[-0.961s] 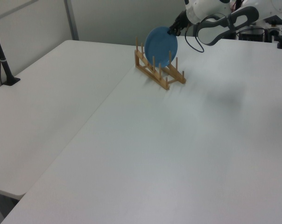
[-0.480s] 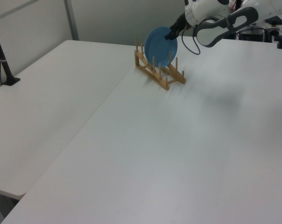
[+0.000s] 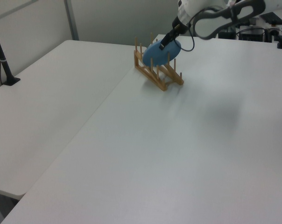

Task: Place plate in plate rack

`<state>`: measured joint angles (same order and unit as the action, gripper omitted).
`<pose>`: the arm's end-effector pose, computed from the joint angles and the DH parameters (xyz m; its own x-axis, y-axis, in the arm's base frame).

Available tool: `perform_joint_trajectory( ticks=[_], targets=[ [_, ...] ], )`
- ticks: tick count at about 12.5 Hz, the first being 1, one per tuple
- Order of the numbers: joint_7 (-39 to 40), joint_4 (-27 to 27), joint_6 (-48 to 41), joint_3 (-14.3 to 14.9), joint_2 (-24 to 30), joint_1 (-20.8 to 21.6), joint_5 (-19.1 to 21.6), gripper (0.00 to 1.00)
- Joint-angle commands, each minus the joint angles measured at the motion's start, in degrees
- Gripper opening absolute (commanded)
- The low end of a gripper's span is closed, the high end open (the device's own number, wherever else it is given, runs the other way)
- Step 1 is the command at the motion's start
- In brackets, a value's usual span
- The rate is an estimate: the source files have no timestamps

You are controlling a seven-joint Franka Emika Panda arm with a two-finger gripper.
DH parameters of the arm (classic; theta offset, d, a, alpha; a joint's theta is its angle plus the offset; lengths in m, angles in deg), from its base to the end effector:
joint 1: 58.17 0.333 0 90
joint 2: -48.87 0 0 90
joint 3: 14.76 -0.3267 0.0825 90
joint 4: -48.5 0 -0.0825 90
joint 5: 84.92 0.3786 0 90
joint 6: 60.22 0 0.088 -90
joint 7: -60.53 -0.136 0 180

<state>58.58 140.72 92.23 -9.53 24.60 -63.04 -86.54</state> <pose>0.7264 -0.1187 0.4445 0.7991 -0.1224 0.5886 -0.1820 -0.9824 0.0428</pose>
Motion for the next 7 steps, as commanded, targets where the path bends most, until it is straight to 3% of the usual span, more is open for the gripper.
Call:
perform_joint_trajectory(
  ticks=[1,7],
  targets=[
    [-2.0,3.7,-13.9,-1.4,6.7,0.2,1.0,1.0],
    [-1.7,3.7,-17.1,-2.2,7.0,0.0,1.0,1.0]
  ],
)
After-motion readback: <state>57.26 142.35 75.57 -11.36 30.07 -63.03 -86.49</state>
